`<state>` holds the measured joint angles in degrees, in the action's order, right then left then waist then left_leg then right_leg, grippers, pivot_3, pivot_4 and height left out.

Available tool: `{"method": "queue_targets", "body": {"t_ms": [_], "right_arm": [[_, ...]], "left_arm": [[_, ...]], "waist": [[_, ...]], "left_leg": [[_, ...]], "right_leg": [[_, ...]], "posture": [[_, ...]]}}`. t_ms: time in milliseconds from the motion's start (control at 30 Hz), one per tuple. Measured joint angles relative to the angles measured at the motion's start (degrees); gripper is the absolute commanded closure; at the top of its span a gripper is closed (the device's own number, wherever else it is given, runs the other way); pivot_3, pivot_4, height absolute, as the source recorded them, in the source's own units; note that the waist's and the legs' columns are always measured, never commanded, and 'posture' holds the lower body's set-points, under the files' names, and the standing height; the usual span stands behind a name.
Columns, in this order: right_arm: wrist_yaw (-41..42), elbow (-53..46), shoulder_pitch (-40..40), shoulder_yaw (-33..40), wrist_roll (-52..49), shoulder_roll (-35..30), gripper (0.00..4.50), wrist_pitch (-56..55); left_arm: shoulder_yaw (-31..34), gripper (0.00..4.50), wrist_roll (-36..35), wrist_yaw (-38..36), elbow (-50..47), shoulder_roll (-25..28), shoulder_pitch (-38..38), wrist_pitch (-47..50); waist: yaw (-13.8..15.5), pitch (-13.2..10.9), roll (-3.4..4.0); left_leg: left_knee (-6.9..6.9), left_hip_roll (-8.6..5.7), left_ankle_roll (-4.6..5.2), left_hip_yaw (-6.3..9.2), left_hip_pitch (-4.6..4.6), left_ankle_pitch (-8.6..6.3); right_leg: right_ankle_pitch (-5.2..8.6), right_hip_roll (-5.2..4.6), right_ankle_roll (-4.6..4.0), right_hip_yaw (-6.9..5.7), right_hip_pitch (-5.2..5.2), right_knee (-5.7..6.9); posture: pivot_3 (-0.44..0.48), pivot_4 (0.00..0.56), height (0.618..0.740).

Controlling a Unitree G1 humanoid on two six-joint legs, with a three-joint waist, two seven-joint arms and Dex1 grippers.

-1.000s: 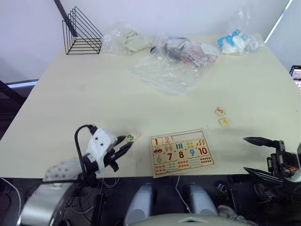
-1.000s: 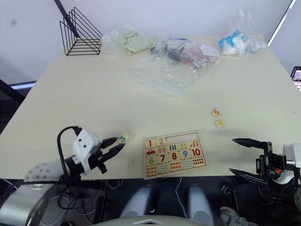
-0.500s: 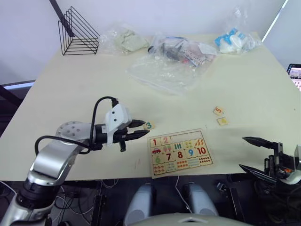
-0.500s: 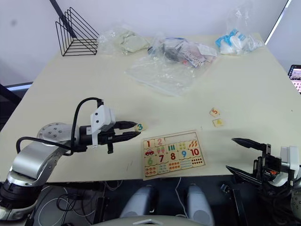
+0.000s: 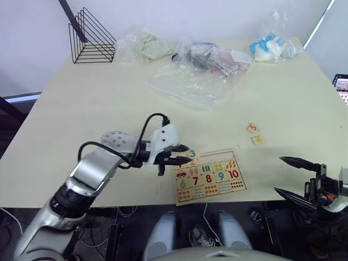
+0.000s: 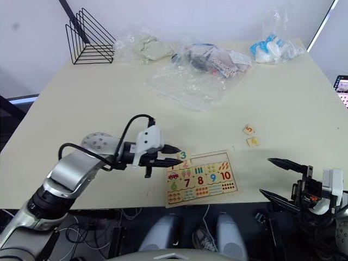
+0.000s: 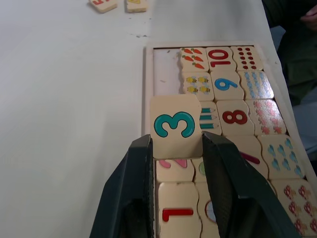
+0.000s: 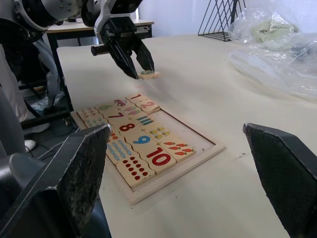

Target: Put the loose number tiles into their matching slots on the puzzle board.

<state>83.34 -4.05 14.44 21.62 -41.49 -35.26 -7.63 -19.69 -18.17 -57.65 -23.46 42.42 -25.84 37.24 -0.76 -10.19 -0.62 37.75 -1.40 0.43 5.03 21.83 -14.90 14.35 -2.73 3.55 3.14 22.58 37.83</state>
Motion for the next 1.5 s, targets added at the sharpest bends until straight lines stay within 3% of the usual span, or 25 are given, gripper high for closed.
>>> {"method": "queue_targets", "body": {"t_ms": [733, 1500], "right_arm": [[-0.07, -0.01, -1.23, -0.49, 0.17, -0.02, 0.0, 0.36], [0.03, 0.04, -0.95, -0.47, 0.56, -0.01, 0.0, -0.13]], "left_arm": [[-10.17, 3.58, 6.03, 4.32, 0.42, -5.7, -6.55, 11.63], [-10.52, 3.58, 7.33, 6.14, 0.31, -6.37, -7.06, 14.72]], "waist": [[-0.01, 0.0, 0.0], [0.0, 0.0, 0.0]], "left_leg": [[0.03, -0.02, 0.0, 0.03, 0.0, 0.0], [0.04, -0.02, 0.0, 0.03, 0.0, 0.0]], "right_leg": [[0.0, 0.0, 0.0, -0.01, 0.0, 0.04], [0.0, 0.0, 0.0, -0.01, 0.0, 0.04]], "posture": [[0.0, 0.15, 0.74], [0.0, 0.15, 0.74]]}}
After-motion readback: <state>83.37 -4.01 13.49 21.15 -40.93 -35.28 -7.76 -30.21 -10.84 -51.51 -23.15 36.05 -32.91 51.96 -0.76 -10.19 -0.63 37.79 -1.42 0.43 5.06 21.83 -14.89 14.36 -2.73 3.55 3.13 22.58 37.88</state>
